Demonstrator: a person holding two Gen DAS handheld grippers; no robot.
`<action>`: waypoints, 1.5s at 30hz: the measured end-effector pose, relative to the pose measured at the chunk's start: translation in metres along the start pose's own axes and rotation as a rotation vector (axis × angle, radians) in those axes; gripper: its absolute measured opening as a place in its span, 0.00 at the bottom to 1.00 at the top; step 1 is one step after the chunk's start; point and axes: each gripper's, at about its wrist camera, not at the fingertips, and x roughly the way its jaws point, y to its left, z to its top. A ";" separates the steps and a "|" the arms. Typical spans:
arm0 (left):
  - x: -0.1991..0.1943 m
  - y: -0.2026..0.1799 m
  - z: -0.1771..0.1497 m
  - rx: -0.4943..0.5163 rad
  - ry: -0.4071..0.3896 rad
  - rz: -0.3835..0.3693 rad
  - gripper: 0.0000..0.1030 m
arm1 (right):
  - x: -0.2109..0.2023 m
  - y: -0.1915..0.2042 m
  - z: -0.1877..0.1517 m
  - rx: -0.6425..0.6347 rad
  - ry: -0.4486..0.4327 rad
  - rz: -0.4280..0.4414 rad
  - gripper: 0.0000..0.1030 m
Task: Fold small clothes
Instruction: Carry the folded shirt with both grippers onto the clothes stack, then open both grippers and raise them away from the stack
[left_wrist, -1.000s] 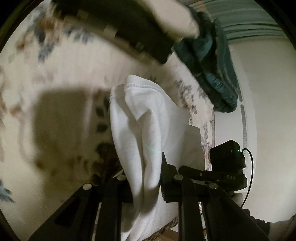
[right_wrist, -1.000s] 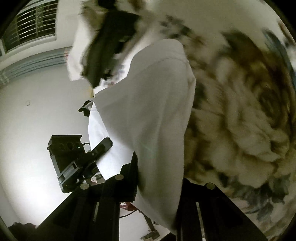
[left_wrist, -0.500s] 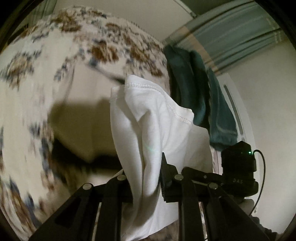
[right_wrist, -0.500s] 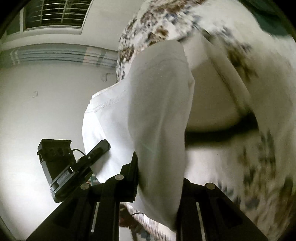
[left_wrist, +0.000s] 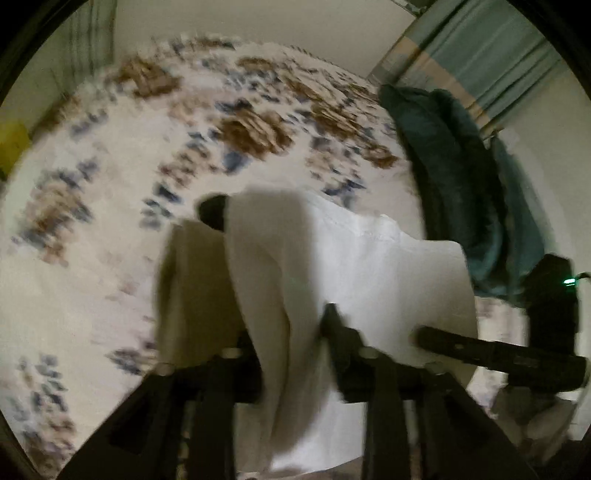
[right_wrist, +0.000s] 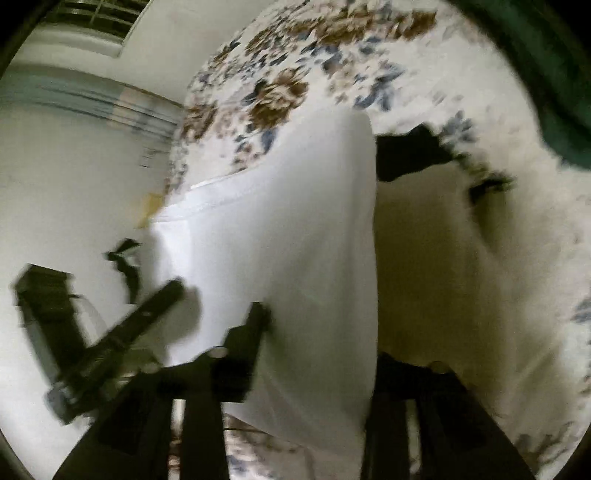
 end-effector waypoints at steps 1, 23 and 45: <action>-0.007 -0.002 -0.001 0.013 -0.020 0.051 0.43 | -0.005 0.001 -0.002 -0.013 -0.015 -0.057 0.63; -0.228 -0.069 -0.135 0.131 -0.238 0.244 1.00 | -0.240 0.117 -0.237 -0.134 -0.449 -0.705 1.00; -0.483 -0.142 -0.301 0.111 -0.522 0.280 1.00 | -0.483 0.229 -0.524 -0.314 -0.726 -0.594 1.00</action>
